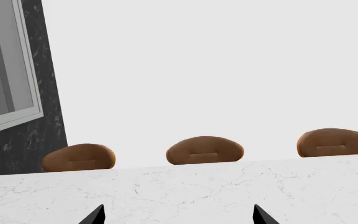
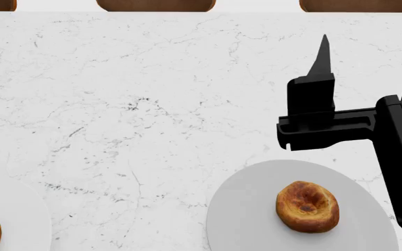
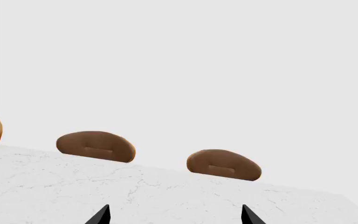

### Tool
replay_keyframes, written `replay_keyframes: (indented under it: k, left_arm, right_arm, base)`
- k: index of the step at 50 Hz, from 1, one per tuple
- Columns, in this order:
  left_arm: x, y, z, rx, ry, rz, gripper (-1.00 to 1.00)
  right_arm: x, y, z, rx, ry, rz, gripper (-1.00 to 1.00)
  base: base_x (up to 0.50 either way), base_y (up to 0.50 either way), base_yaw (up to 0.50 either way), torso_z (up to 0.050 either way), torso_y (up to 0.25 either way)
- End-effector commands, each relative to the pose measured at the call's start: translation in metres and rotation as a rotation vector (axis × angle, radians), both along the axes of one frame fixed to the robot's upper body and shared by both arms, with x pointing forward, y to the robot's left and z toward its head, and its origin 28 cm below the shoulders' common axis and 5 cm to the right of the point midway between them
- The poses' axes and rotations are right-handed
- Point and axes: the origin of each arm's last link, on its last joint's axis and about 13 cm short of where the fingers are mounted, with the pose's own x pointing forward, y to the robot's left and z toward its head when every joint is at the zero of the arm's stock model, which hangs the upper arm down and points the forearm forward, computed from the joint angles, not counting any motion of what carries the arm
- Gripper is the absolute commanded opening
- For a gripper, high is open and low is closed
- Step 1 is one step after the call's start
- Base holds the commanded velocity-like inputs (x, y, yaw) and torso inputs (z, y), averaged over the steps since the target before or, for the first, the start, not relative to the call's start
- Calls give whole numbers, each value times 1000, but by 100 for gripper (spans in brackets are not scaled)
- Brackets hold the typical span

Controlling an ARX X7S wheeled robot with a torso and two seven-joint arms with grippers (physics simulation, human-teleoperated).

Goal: Place all breads on the cutting board.

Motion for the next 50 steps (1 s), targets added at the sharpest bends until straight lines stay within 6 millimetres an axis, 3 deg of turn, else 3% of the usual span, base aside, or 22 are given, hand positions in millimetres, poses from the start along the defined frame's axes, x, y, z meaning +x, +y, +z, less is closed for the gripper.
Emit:
replay_keyframes:
  k: [1,15,21,31,39,43,44,50]
  left_arm:
    - [0,1,-2,1,2,4,100]
    - [-1,0,0,4,-2,5,100]
    - [-1,1,0,4,3,3,100]
    - [-1,0,0,5,7,-2,100]
    - [0,-1,-2,0,12,-7,100]
    - [-1,0,-4,-1,17,-6,100]
    - [-3,0,-2,-7,-8,-8,100]
    - [-2,-1,-4,-1,7,-15,100]
  right_arm:
    - [1,-1,1,-10,10,-7,100]
    - [-1,-1,5,5,34,12,100]
    - [3,-9,10,39,171,8,100]
    - [16,-19,35,1,334,28,100]
    - [29,-21,32,-20,476,59,100]
    - [34,-25,35,105,566,149,100]
    - [34,-26,34,41,564,107,100]
    - [39,-32,35,41,623,103,100]
  base:
    - [223,0,0,0,0]
    - [258,0,0,0,0]
    - [0,0,0,0,0]
    - [0,0,0,0,0]
    - [0,0,0,0,0]
    - [0,0,0,0,0]
    - [0,0,0,0,0]
    - [0,0,0,0,0]
